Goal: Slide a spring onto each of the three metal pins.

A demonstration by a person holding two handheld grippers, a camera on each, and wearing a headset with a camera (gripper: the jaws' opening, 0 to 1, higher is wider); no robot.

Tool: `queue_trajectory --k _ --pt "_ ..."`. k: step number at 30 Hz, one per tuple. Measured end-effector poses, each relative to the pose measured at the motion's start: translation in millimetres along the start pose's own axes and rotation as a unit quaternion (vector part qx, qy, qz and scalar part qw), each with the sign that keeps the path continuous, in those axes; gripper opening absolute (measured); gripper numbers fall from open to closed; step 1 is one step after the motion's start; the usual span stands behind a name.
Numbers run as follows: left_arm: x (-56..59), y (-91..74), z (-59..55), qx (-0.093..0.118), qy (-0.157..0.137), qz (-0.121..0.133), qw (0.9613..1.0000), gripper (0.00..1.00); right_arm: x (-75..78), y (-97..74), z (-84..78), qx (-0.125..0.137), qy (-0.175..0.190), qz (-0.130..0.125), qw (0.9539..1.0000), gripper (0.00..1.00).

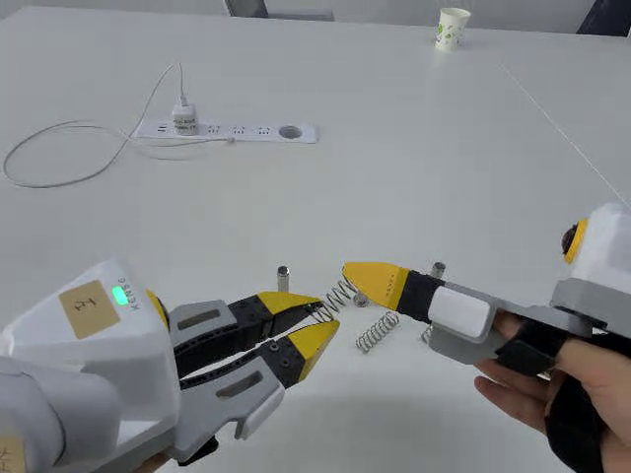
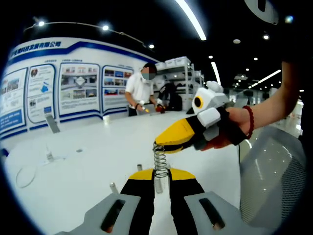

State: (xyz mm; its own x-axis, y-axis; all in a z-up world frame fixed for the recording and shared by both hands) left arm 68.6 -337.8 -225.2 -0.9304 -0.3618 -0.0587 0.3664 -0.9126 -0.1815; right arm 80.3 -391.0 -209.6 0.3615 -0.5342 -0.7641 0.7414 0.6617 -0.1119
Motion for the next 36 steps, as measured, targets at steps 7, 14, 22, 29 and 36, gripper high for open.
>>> queue_trajectory --k 7,14,22,29,36 --pt "1.4 0.1 2.1 0.004 0.001 -0.003 1.0 0.1 -1.3 -0.4 0.5 0.004 0.018 0.007 0.9998 0.14" --pt "1.7 0.8 2.8 0.006 0.0 -0.005 1.0 0.1 -2.0 -0.4 -0.1 0.003 0.021 0.008 0.9998 0.13" --pt "2.9 1.4 -0.9 -0.006 -0.008 -0.007 0.9999 0.1 -2.9 0.6 -1.5 0.0 0.008 0.01 0.9999 0.11" --pt "4.1 1.5 -8.4 -0.029 -0.021 -0.003 0.9993 0.11 -3.6 3.4 -6.8 -0.014 -0.026 0.005 0.9996 0.11" --pt "0.0 -0.2 -18.9 -0.056 -0.034 0.012 0.9978 0.14 -5.0 7.6 1.4 -0.004 -0.066 0.001 0.9978 0.11"
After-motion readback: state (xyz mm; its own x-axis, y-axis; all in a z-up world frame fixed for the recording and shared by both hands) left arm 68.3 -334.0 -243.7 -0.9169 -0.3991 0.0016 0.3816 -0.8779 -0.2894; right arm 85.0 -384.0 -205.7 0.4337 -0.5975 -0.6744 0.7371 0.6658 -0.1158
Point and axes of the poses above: the centre of the closed fingertips' face, and the gripper's own axes: y roughly forward along the fingers, x roughly to its right, z roughly out of its top, the point moved 2 cm from there along -y, roughly backward along the fingers, and after that the axes turned 3 degrees about y, right-handed, at the moved point
